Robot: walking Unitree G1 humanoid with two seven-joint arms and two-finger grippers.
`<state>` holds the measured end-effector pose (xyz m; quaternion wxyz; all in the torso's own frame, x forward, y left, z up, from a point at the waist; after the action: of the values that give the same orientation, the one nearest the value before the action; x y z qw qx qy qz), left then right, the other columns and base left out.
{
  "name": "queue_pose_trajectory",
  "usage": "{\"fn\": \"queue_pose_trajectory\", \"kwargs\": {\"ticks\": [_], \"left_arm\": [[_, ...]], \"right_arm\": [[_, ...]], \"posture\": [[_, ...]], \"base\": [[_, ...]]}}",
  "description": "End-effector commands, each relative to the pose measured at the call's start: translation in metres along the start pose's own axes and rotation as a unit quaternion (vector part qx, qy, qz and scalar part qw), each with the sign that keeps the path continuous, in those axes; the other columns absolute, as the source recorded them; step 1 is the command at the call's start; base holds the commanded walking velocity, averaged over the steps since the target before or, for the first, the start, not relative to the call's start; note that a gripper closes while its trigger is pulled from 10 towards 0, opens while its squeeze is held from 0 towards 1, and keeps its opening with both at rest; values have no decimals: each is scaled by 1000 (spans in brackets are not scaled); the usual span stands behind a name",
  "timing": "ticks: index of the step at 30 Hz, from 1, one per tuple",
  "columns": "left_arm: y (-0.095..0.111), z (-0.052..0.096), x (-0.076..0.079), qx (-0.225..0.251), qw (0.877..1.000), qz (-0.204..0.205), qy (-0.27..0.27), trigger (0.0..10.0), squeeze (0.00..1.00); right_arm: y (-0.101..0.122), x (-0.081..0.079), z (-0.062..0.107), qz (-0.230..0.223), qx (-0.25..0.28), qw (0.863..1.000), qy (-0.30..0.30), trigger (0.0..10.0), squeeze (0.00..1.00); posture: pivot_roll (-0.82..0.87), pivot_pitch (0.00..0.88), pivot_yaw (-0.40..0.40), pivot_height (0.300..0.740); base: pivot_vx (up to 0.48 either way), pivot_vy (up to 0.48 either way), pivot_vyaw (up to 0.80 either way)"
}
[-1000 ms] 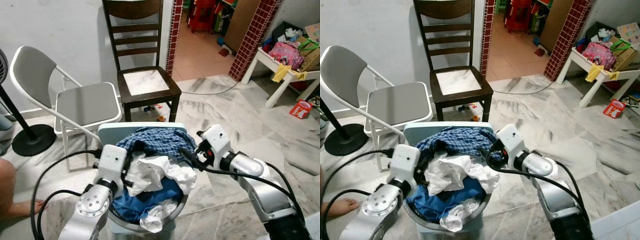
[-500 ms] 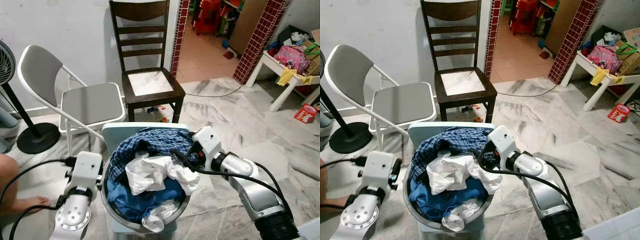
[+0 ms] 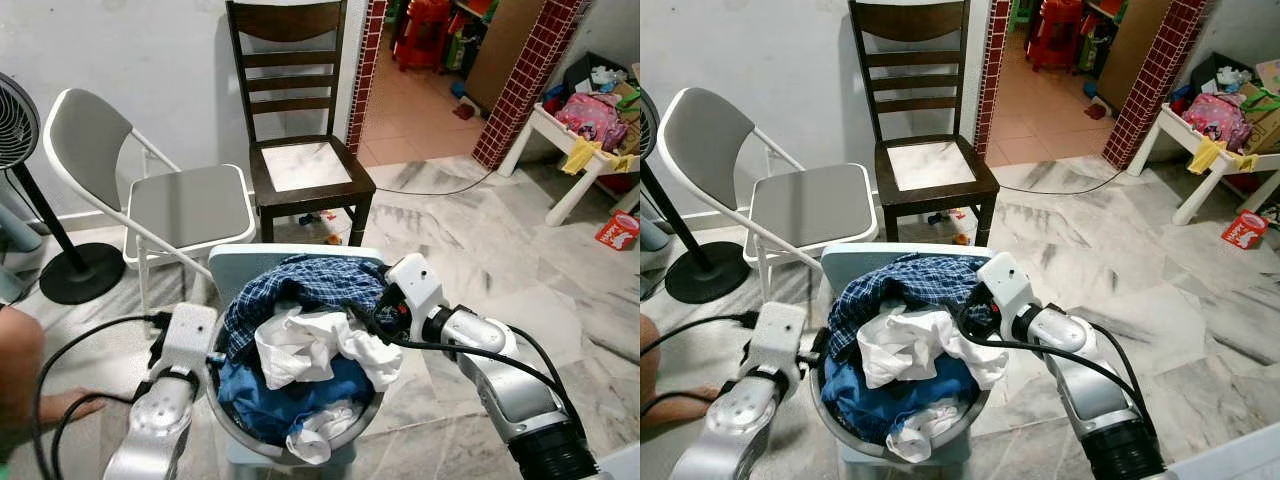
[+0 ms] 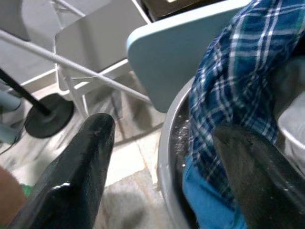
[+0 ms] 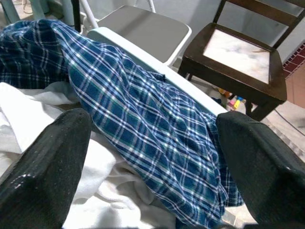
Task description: Hang hanger
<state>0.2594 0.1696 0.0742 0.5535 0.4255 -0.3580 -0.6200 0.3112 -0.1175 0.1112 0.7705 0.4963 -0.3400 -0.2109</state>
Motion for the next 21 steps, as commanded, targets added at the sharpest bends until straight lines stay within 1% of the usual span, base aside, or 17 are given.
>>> {"fn": "queue_pose_trajectory", "kwargs": {"ticks": [1, 2, 3, 4, 6, 8, 9, 10, 11, 12, 13, 14, 15, 17, 18, 20, 21], "left_arm": [[-4, -4, 6, -11, 1000, -3, -26, 10000, 1000], [-3, -6, 7, -12, 999, -6, -32, 10000, 1000], [0, -7, 19, -15, 998, -5, -69, 10000, 1000], [0, -7, 19, -15, 998, -5, -69, 10000, 1000], [2, -6, 27, -13, 996, -10, -86, 10000, 1000], [1, -2, 39, -21, 993, -18, -118, 10000, 1000], [1, -2, 39, -21, 993, -18, -118, 10000, 1000], [-2, 0, 44, -29, 991, -20, -131, 10000, 1000], [-2, 0, 44, -29, 991, -20, -131, 10000, 1000], [-3, 2, 49, -32, 989, -21, -146, 10000, 1000], [-4, 4, 52, -37, 987, -22, -156, 10000, 39], [-5, 5, 54, -40, 986, -22, -161, 10000, 39], [-5, 7, 55, -43, 985, -21, -167, 10000, 0], [-6, 10, 54, -50, 984, -19, -171, 10000, 0], [-7, 13, 53, -55, 983, -16, -172, 10000, 0], [-10, 23, 51, -78, 981, -8, -176, 10000, 0], [-11, 25, 51, -81, 981, -7, -177, 10000, 0]], "right_arm": [[6, 5, 3, 9, 8, 1000, -9, 10000, 0], [6, 5, 3, 9, 8, 1000, -9, 10000, 0], [4, 5, 5, 12, 5, 1000, -9, 10000, 0], [4, 5, 5, 12, 5, 1000, -9, 10000, 0], [4, 6, 6, 13, 3, 1000, -9, 10000, 0], [4, 7, 6, 14, 3, 1000, -10, 10000, 0], [4, 7, 6, 14, 3, 1000, -10, 10000, 0], [4, 7, 6, 14, 3, 1000, -11, 10000, 0], [4, 7, 6, 14, 3, 1000, -11, 10000, 0], [4, 7, 6, 14, 3, 1000, -11, 10000, 0], [4, 7, 6, 14, 3, 1000, -11, 10000, 0], [4, 7, 6, 15, 3, 1000, -10, 10000, 0], [4, 6, 6, 15, 3, 1000, -9, 10000, 0], [4, 5, 6, 15, 2, 1000, -8, 10000, 0], [4, 5, 6, 16, 2, 1000, -8, 10000, 0], [3, 6, 6, 17, 1, 1000, -7, 10000, 0], [3, 6, 6, 17, 0, 1000, -7, 10000, 0]], "posture": [[-23, 75, -61, 740], [-23, 75, -61, 740], [-32, 78, -62, 740], [-32, 78, -62, 740], [-33, 78, -62, 740], [-37, 78, -61, 740], [-37, 78, -61, 740], [-37, 78, -60, 740], [-37, 78, -60, 740], [-37, 79, -60, 740], [-37, 80, -61, 740], [-37, 80, -61, 740], [-35, 80, -61, 740], [-33, 81, -60, 740], [-33, 81, -60, 740], [-26, 81, -61, 740], [-26, 81, -61, 740]], "base": [[0, 0, 0], [0, 0, 0], [0, 0, 0], [0, 0, 0], [0, 0, 0], [0, 0, 0], [0, 0, 0], [0, 0, 0], [0, 0, 0], [0, 0, 0], [0, 0, 0], [0, 0, 0], [0, 0, 0], [0, 0, 0], [0, 0, 0], [0, 0, 0], [0, 0, 0]]}}
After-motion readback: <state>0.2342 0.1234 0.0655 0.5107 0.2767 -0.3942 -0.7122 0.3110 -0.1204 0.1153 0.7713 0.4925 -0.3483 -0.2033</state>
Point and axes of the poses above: a point about 5 cm out from each wrist's last joint towards the gripper, its own z axis pointing back from the gripper into the wrist, its own y axis along the axis of the wrist's last joint, x = y × z, the point moved 1 cm from there along -z, pointing out of the wrist towards the gripper, and after that the axes turned 9 degrees about z, right-handed, at the moved point
